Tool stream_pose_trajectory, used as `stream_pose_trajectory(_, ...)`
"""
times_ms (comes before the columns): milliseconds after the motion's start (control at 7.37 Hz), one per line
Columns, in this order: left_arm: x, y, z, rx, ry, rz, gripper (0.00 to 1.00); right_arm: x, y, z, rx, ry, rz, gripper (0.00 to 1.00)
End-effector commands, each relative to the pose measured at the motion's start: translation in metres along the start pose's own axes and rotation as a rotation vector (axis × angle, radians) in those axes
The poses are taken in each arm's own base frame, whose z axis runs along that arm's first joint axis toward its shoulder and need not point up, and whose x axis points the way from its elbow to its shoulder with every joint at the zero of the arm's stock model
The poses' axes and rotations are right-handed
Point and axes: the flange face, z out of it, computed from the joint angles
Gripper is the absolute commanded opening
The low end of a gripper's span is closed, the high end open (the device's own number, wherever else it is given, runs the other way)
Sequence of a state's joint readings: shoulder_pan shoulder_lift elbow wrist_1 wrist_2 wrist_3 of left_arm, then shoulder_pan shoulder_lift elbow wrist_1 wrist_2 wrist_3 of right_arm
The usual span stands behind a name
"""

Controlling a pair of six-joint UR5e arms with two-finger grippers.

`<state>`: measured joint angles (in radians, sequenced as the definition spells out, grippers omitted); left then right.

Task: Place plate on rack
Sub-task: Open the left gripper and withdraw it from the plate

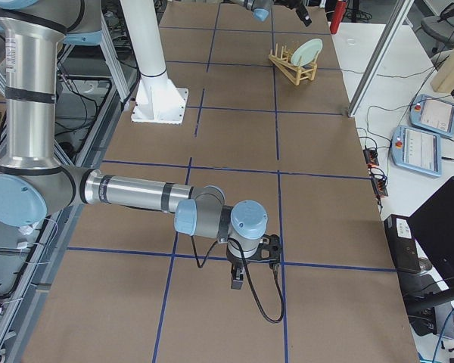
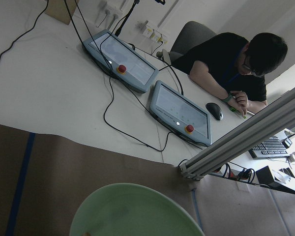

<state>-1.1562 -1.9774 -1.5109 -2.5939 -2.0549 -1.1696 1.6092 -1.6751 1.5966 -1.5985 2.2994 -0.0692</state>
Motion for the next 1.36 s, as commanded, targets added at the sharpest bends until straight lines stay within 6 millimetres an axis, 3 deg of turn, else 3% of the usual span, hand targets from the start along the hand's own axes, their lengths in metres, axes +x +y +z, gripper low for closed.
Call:
stream_pose_trajectory(0,-0.013,0.0,-0.048,-0.071,-0.132,0.134,1.0,0.0,0.0,0.0,0.0,0.0,0.0,1.0)
stream_pose_trajectory(136,-0.031,-0.009,-0.076,-0.083,-0.21,0.21,1.0,0.0,0.0,0.001,-0.002,0.0,0.002,1.0)
stream_pose_trajectory(543,-0.113,0.038,-0.099,-0.247,-0.351,0.383,1.0,0.0,0.0,0.0,0.0,0.0,0.0,1.0)
stream_pose_trajectory(679,-0.145,0.058,-0.108,-0.304,-0.382,0.399,1.0,0.0,0.0,0.0,0.0,0.0,0.0,1.0)
stream_pose_trajectory(814,-0.17,0.065,-0.117,-0.353,-0.433,0.372,1.0,0.0,0.0,0.0,0.0,0.0,0.0,1.0)
stream_pose_trajectory(950,-0.185,0.07,-0.115,-0.43,-0.453,0.352,1.0,0.0,0.0,0.0,0.0,0.0,0.0,1.0)
stream_pose_trajectory(1221,-0.232,0.055,-0.145,-0.559,-0.487,0.253,1.0,0.0,0.0,0.0,0.0,0.0,0.0,1.0)
